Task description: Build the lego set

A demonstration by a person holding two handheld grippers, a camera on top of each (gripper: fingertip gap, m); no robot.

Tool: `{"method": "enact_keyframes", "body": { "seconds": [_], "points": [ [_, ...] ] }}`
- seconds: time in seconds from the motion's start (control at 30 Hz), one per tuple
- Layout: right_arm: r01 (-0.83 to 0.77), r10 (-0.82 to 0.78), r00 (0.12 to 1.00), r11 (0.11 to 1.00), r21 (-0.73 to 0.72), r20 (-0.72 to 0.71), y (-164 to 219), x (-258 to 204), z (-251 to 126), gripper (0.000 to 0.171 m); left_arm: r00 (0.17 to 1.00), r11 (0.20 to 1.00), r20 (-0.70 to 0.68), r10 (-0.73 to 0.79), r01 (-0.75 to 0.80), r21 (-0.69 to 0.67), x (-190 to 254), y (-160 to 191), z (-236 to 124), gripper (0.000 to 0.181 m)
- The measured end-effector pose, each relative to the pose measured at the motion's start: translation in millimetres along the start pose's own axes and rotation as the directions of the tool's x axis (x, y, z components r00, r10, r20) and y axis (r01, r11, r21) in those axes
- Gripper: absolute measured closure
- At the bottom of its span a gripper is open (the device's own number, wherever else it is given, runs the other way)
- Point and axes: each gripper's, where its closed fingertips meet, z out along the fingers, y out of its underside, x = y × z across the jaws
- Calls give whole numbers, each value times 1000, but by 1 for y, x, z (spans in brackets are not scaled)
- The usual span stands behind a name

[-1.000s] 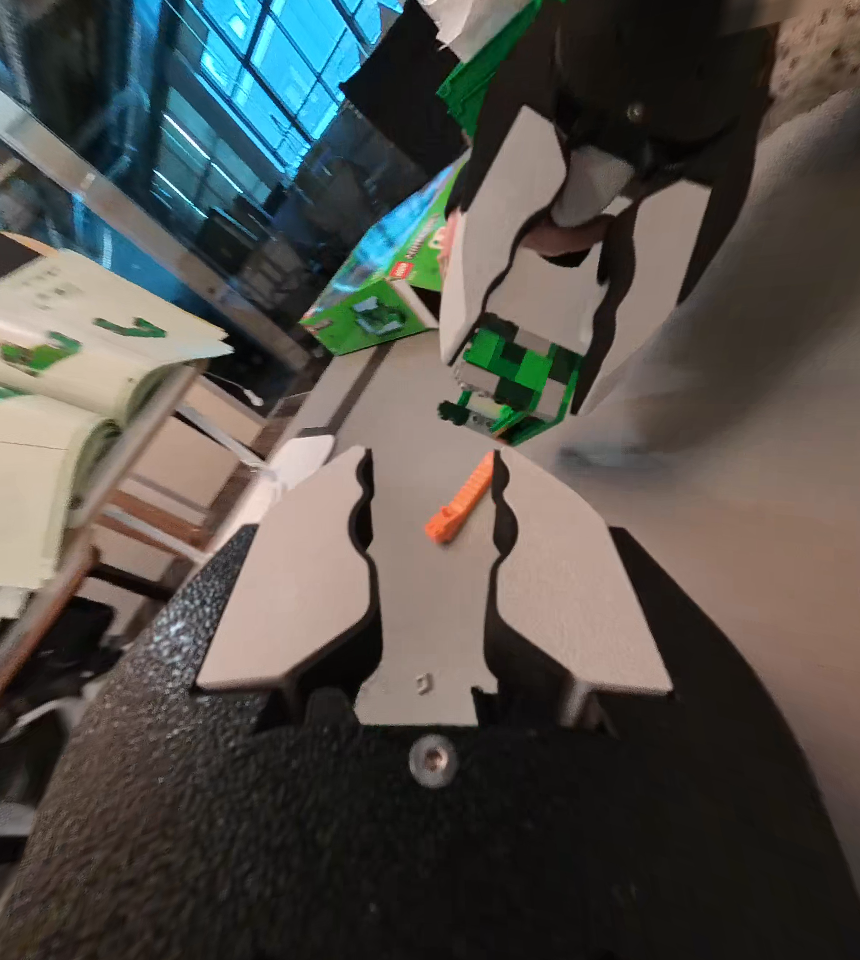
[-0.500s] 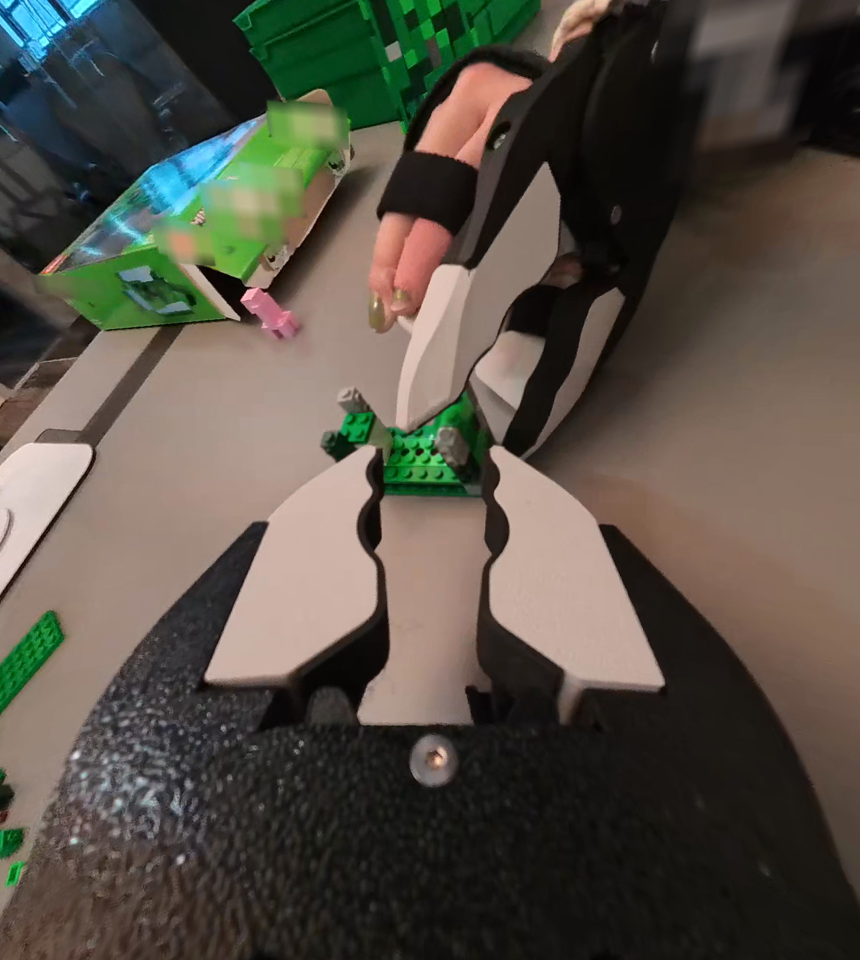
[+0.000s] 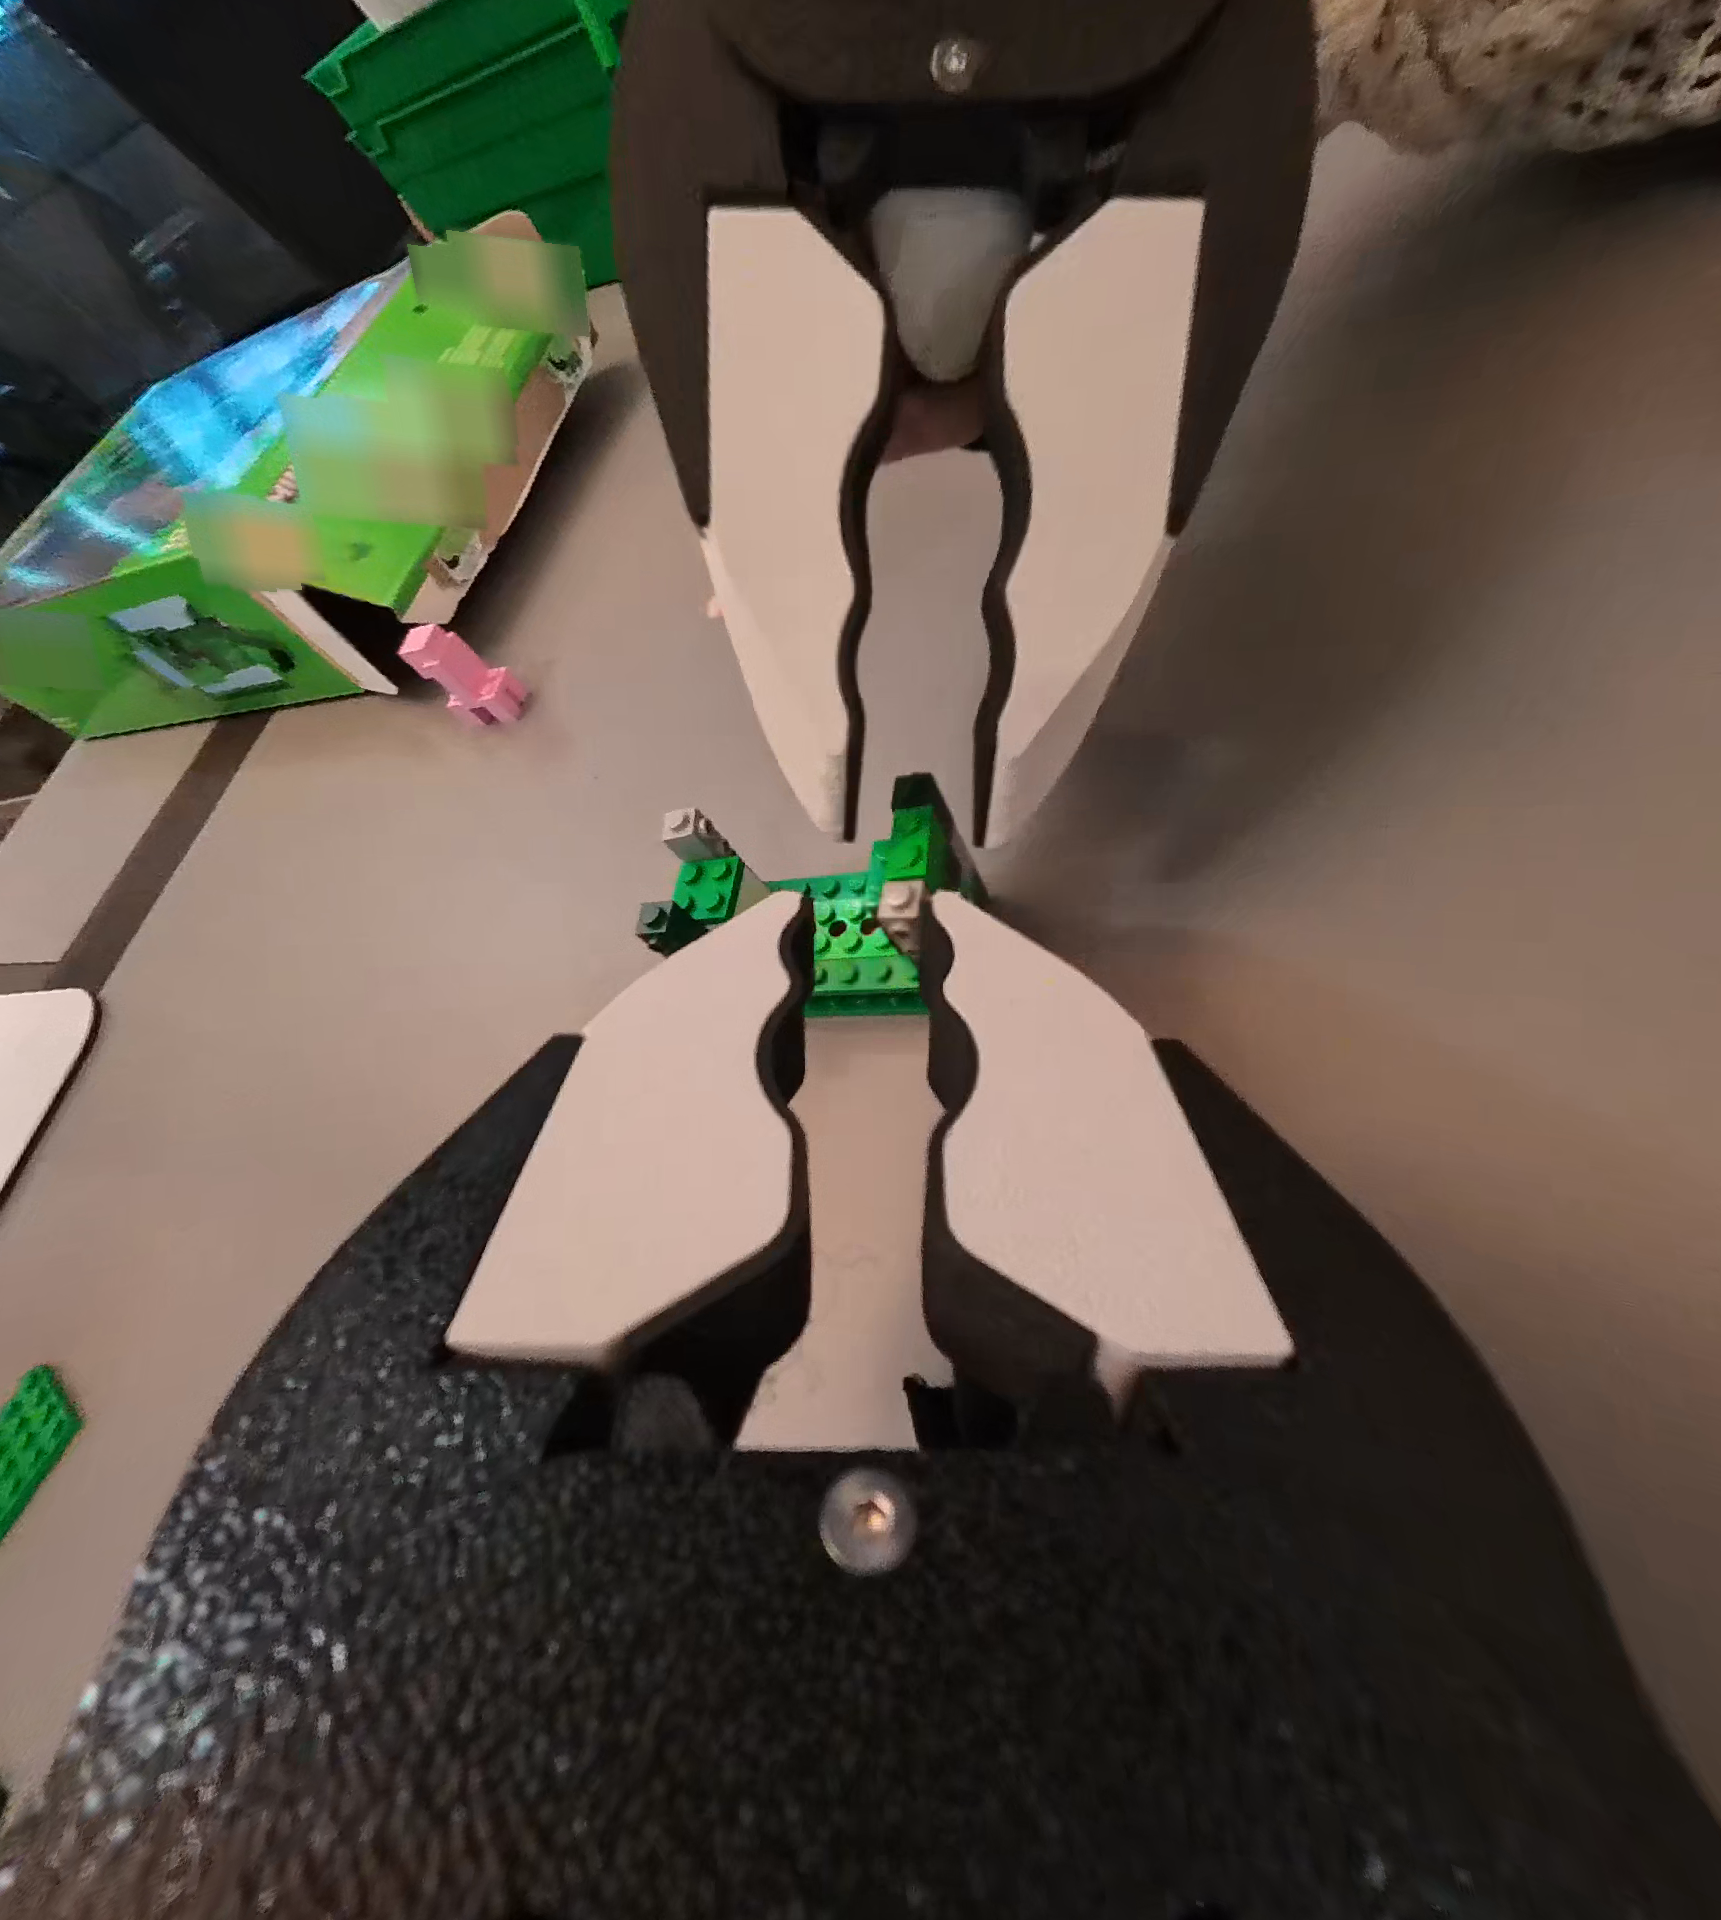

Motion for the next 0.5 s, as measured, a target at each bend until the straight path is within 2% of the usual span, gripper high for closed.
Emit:
{"method": "enact_keyframes", "body": {
  "seconds": [0.13, 0.5],
  "points": [
    [17, -15, 1000, 997, -73, 21, 8, 0, 3, 160, 998, 1000, -56, 11, -12, -9, 0, 2, 2, 166],
    [4, 4, 996, 995, -96, 84, 10, -1, 4, 163, 986, 1000, -168, -2, 3, 4, 5, 4, 3, 168]
  ]
}}
